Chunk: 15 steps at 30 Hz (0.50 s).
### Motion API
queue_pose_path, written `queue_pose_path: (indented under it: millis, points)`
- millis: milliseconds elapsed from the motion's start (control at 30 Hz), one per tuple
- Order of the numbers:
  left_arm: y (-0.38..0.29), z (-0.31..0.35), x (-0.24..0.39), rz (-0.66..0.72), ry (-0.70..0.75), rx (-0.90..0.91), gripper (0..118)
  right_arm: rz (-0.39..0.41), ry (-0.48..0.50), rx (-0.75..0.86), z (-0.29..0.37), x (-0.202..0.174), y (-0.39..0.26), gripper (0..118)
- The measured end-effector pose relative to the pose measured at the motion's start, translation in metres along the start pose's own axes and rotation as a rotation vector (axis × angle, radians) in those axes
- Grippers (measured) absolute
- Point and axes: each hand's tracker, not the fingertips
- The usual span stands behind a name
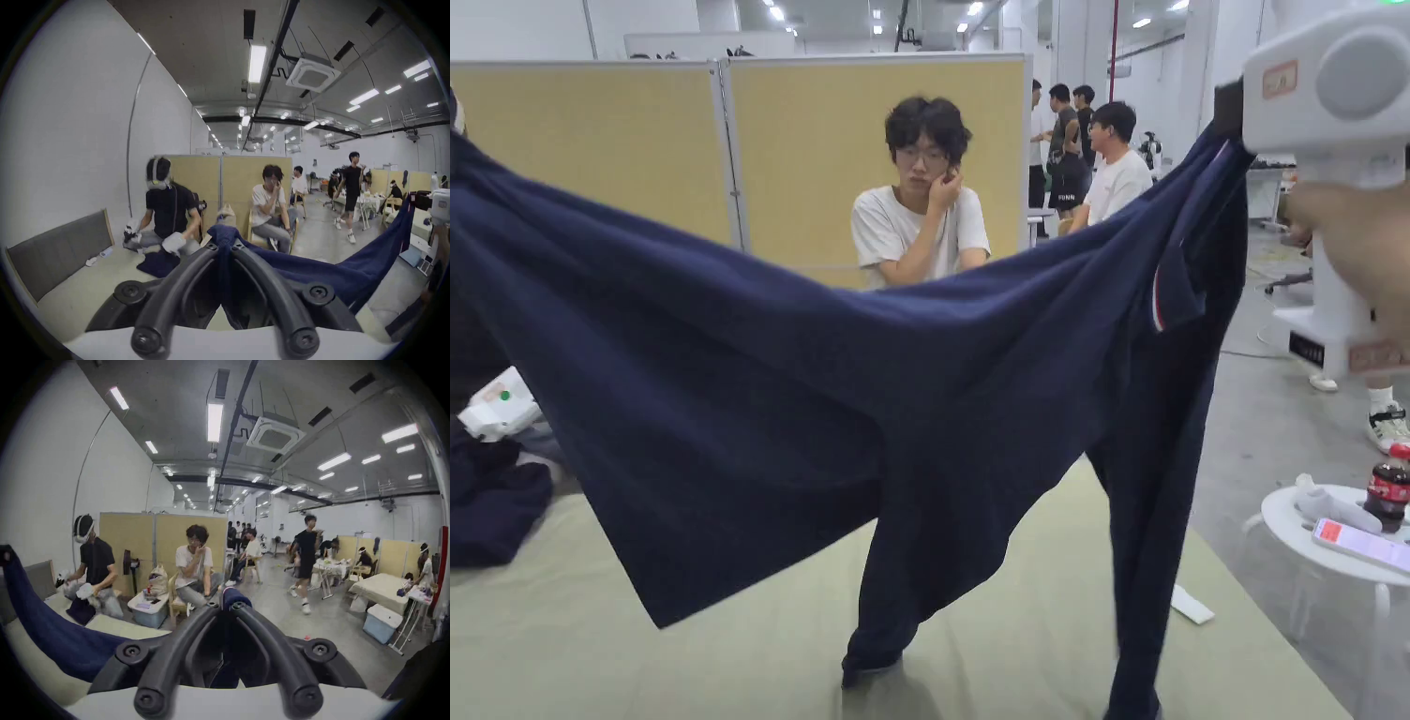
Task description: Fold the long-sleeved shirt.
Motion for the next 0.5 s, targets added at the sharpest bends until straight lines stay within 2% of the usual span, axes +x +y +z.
queue_pose_path:
  millis: [133,200,267,367,500]
  points:
    - [-0.123,0.009,-0.005,0.0,-0.039,-0.137,1,-0.079,0.105,-0.09,0.02,0.001,-0.117,4]
    - [-0.187,0.028,-0.013,0.041,-0.063,-0.205,1,-0.059,0.137,-0.148,0.045,0.003,-0.185,4]
    - [-0.255,0.055,-0.02,0.099,-0.073,-0.289,1,-0.047,0.138,-0.208,0.079,0.006,-0.252,4]
    - [-0.341,0.121,-0.022,0.104,-0.033,-0.402,1,-0.097,0.163,-0.279,0.152,0.016,-0.343,4]
    - [-0.43,0.199,-0.03,0.198,-0.015,-0.598,1,-0.128,0.117,-0.454,0.256,0.023,-0.425,4]
